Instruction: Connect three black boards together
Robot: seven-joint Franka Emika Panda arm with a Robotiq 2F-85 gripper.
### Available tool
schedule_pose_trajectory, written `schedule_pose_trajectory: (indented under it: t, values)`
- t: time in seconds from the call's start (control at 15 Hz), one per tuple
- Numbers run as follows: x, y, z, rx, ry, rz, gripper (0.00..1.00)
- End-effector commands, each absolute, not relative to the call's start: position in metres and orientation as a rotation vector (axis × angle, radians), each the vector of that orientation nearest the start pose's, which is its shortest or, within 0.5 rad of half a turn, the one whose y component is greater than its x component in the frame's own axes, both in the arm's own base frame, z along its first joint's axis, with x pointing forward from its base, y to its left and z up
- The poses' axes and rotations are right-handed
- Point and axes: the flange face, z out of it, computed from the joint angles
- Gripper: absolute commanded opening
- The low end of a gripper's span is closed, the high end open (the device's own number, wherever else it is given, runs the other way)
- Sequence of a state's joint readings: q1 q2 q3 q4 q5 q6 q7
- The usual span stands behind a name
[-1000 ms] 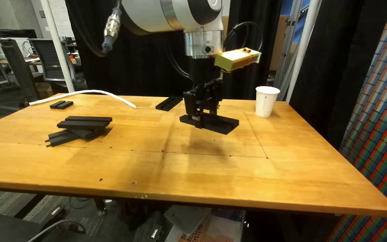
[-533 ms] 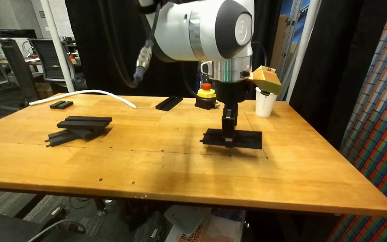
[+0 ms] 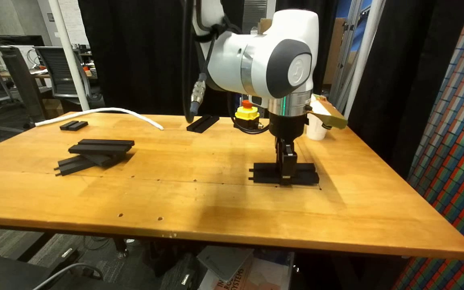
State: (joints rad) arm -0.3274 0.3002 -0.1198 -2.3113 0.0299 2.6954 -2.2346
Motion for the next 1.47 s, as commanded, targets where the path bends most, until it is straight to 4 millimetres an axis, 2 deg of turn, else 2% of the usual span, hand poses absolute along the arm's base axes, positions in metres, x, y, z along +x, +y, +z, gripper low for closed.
schedule_pose_trajectory:
  t: [0.0, 0.33, 0.73, 0.8, 0.93, 1.13, 1.4]
  values:
    - [0.498, -0.263, 0.232, 1.883, 2.363, 0.063, 0.46]
    - [0.505, -0.294, 0.236, 1.865, 2.347, 0.087, 0.46]
    - [0.508, -0.312, 0.231, 1.868, 2.346, 0.083, 0.46]
    - [0.508, -0.313, 0.230, 1.886, 2.337, 0.076, 0.92]
    - [0.508, -0.315, 0.229, 1.906, 2.333, 0.068, 0.99]
    - [0.509, -0.314, 0.237, 1.928, 2.328, 0.067, 1.00]
    - [0.499, -0.297, 0.285, 1.978, 2.266, 0.060, 1.00]
